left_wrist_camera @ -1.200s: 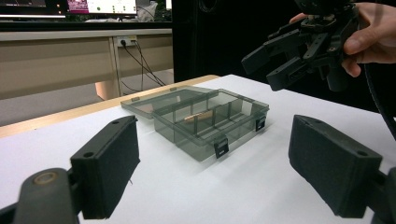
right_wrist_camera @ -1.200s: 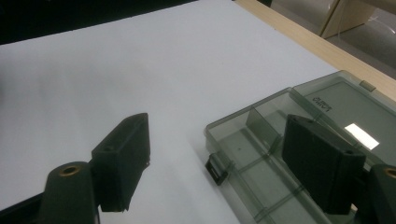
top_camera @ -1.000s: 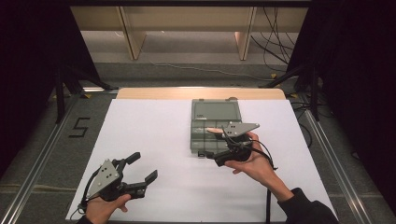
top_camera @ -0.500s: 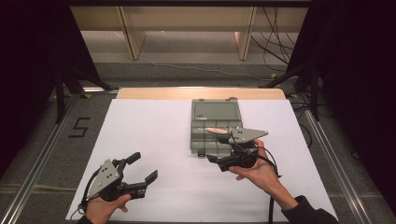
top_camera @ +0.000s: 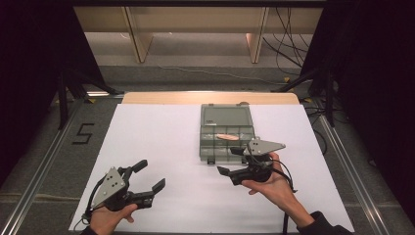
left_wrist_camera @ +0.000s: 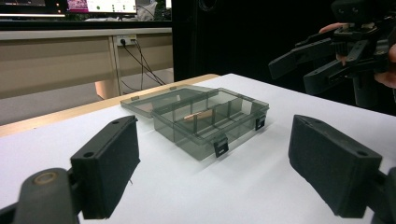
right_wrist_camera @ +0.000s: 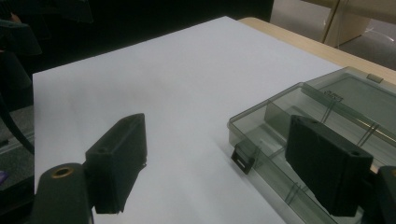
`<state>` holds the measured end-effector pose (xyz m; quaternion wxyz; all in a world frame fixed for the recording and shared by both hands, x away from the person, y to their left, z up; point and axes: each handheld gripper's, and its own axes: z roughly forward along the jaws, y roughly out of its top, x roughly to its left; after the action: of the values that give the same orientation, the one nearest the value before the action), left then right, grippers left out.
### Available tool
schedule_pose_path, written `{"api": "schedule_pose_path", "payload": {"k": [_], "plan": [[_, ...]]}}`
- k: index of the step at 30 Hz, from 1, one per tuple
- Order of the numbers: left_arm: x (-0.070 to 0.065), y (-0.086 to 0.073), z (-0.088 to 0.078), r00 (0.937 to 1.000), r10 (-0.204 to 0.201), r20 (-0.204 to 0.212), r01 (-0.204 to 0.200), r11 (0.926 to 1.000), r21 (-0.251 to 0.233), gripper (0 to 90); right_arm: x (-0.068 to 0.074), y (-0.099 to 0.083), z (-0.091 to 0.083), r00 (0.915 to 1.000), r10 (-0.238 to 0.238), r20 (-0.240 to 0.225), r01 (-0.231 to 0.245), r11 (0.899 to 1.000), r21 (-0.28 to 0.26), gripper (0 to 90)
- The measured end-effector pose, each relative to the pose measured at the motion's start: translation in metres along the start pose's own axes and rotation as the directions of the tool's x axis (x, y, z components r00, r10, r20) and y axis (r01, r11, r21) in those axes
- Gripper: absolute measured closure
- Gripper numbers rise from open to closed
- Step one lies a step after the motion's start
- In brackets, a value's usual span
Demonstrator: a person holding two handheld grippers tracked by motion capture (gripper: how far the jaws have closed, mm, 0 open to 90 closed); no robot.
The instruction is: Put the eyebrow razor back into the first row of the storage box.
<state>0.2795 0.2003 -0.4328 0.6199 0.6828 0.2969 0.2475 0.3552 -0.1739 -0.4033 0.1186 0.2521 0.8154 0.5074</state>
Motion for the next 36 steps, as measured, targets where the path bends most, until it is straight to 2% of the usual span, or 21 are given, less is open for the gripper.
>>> {"api": "schedule_pose_path", "payload": {"k": [4,6,7,10,13,14,17,19,20,22,23,27,30,31,33,34,36], "plan": [[0.000,0.000,0.000,1.0000,-0.001,0.000,0.001,1.0000,0.001,16.2,0.002,-0.003,-0.003,0.9997,0.024,-0.004,-0.024,1.000,-0.006,21.5],[0.000,0.000,0.000,1.0000,-0.001,0.000,0.001,1.0000,0.000,16.2,0.002,-0.005,-0.004,0.9997,0.026,0.004,-0.026,1.000,-0.011,21.2],[0.000,0.000,0.000,1.0000,0.000,0.000,0.000,1.0000,0.001,16.2,0.001,-0.006,-0.005,0.9999,0.012,0.004,-0.012,1.000,-0.012,20.9],[0.000,0.000,0.000,1.0000,0.001,0.000,-0.001,1.0000,0.001,16.2,0.003,-0.008,-0.006,0.9995,0.030,0.007,-0.030,1.000,-0.004,20.8],[0.000,0.000,0.000,1.0000,0.000,0.000,0.000,1.0000,0.001,16.2,0.002,-0.010,-0.007,0.9996,0.021,0.018,-0.021,1.000,-0.016,20.8],[0.000,0.000,0.000,1.0000,-0.001,0.000,0.001,1.0000,0.000,16.2,0.003,-0.011,-0.008,0.9993,0.037,0.010,-0.037,0.999,-0.012,20.8],[0.000,0.000,0.000,1.0000,-0.001,0.000,0.001,1.0000,0.000,16.2,0.004,-0.013,-0.008,0.9993,0.034,0.018,-0.034,0.999,-0.033,20.8],[0.000,0.000,0.000,1.0000,-0.001,0.000,0.001,1.0000,0.000,16.2,0.005,-0.014,-0.010,0.9987,0.050,0.009,-0.050,0.999,-0.021,20.7],[0.000,0.000,0.000,1.0000,0.000,0.000,0.000,1.0000,0.001,16.2,0.005,-0.015,-0.010,0.9990,0.037,0.022,-0.037,0.999,-0.030,20.7],[0.000,0.000,0.000,1.0000,0.000,0.000,0.000,1.0000,0.000,16.2,0.006,-0.016,-0.012,0.9987,0.050,0.013,-0.050,0.999,-0.016,20.4],[0.000,0.000,0.000,1.0000,-0.001,0.000,0.001,1.0000,0.000,16.2,0.006,-0.017,-0.011,0.9987,0.049,0.014,-0.048,0.998,-0.032,20.4],[0.000,0.000,0.000,1.0000,0.000,0.000,0.000,1.0000,0.001,16.2,0.007,-0.020,-0.014,0.9983,0.049,0.030,-0.048,0.998,-0.041,19.8],[0.000,0.000,0.000,1.0000,0.000,0.000,0.000,1.0000,0.001,16.2,0.008,-0.023,-0.016,0.9980,0.059,0.020,-0.059,0.998,-0.028,18.5],[0.000,0.000,0.000,1.0000,0.000,0.000,0.000,1.0000,0.001,16.2,0.008,-0.024,-0.016,0.9982,0.053,0.028,-0.051,0.998,-0.042,18.4],[0.000,0.000,0.000,1.0000,0.000,-0.001,0.000,1.0000,0.001,16.2,0.009,-0.026,-0.018,0.9975,0.065,0.029,-0.064,0.997,-0.031,18.4],[0.000,0.000,0.000,1.0000,0.000,-0.001,0.000,1.0000,0.001,16.2,0.008,-0.027,-0.019,0.9980,0.053,0.036,-0.051,0.998,-0.041,18.4],[0.000,0.000,0.000,1.0000,0.001,0.000,-0.001,1.0000,0.001,16.2,0.010,-0.028,-0.020,0.9970,0.073,0.026,-0.072,0.996,-0.045,18.4]]}}
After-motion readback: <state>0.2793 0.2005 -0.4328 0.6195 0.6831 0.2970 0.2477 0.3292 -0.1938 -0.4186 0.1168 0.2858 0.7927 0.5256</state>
